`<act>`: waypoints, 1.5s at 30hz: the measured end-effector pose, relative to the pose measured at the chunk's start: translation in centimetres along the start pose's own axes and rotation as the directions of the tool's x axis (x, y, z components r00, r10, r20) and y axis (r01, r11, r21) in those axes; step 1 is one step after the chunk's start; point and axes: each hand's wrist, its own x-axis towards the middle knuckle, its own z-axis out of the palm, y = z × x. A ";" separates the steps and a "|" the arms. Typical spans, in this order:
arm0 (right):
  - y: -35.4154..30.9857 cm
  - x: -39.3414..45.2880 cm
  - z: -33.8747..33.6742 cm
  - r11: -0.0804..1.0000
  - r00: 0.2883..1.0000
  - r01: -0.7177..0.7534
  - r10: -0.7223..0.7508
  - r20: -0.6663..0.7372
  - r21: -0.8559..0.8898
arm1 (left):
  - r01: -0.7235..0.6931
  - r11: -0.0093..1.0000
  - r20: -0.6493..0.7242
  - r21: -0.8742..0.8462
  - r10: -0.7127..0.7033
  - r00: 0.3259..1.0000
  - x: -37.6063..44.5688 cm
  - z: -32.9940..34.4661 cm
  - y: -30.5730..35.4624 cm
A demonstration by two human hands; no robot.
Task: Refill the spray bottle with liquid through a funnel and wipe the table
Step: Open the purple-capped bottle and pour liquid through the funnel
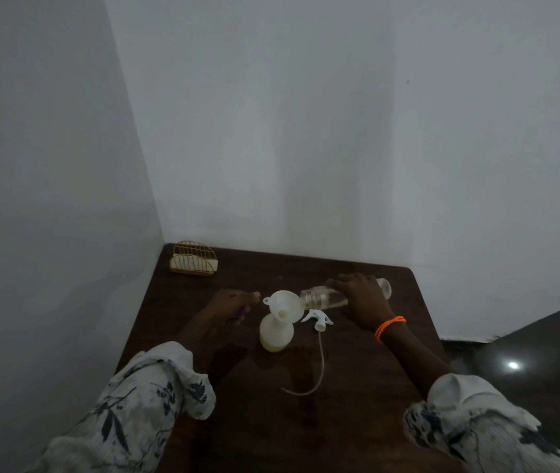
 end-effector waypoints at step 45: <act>-4.7 4.5 -8.0 0.612 0.956 0.024 0.218 -0.197 0.791 | -0.703 0.693 -0.111 0.158 0.720 0.685 -6.2 2.2 20.4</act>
